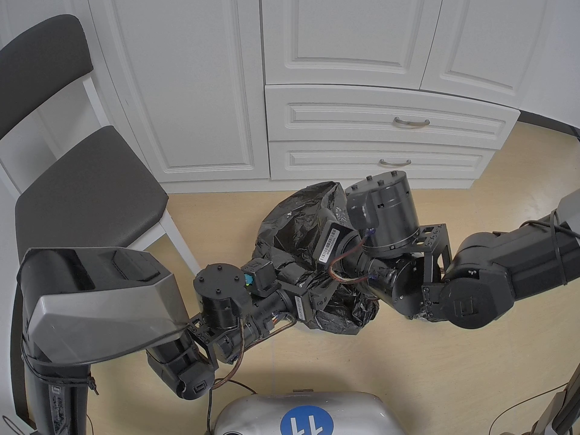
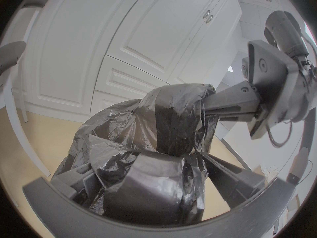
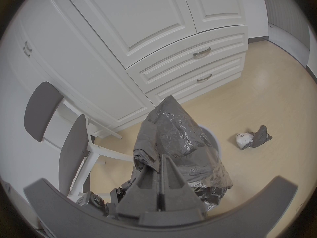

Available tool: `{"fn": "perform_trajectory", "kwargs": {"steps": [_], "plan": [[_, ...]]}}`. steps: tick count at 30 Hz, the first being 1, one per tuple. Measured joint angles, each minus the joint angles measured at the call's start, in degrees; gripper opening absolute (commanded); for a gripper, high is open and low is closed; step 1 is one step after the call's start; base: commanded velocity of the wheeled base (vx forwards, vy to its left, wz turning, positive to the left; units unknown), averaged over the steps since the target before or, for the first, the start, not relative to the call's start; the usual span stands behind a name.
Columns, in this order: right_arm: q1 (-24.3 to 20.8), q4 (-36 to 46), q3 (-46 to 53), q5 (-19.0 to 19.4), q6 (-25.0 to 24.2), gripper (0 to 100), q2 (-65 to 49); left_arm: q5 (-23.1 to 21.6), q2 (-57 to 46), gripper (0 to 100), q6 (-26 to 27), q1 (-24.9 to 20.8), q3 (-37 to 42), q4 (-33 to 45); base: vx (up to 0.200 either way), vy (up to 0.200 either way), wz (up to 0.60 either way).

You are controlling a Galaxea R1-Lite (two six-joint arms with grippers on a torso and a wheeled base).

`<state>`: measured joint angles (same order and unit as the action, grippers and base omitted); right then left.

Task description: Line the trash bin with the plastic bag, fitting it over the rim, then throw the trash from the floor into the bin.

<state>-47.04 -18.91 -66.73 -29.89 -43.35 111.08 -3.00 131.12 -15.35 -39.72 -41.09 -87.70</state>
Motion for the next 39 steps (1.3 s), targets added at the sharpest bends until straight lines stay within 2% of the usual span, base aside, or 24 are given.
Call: {"fn": "perform_trajectory", "kwargs": {"steps": [5,14,26,31,39], "plan": [[-0.3,3.63,-2.29,0.63,-2.93,0,-0.11,2.71,0.83,100,0.11,-1.87,-1.55,-0.02,0.0,0.0,0.0],[-0.34,8.55,-5.71,1.54,-6.22,0,0.77,2.84,1.45,100,-0.02,-3.19,-2.01,-0.11,0.0,0.0,0.0],[-1.02,15.6,-10.19,4.63,-11.61,0,2.47,3.1,0.96,100,-0.02,-4.77,-2.47,-0.27,0.0,0.0,0.0],[-2.1,18.7,-11.98,6.8,-14.32,0,2.49,5.71,1.43,100,-0.09,-4.92,-4.3,-0.27,0.0,0.0,0.0],[-2.86,20.35,-13.47,7.29,-15.74,0,2.36,10.83,3.77,100,-0.09,-5.4,-8.05,-0.22,0.0,0.0,0.0]]}}
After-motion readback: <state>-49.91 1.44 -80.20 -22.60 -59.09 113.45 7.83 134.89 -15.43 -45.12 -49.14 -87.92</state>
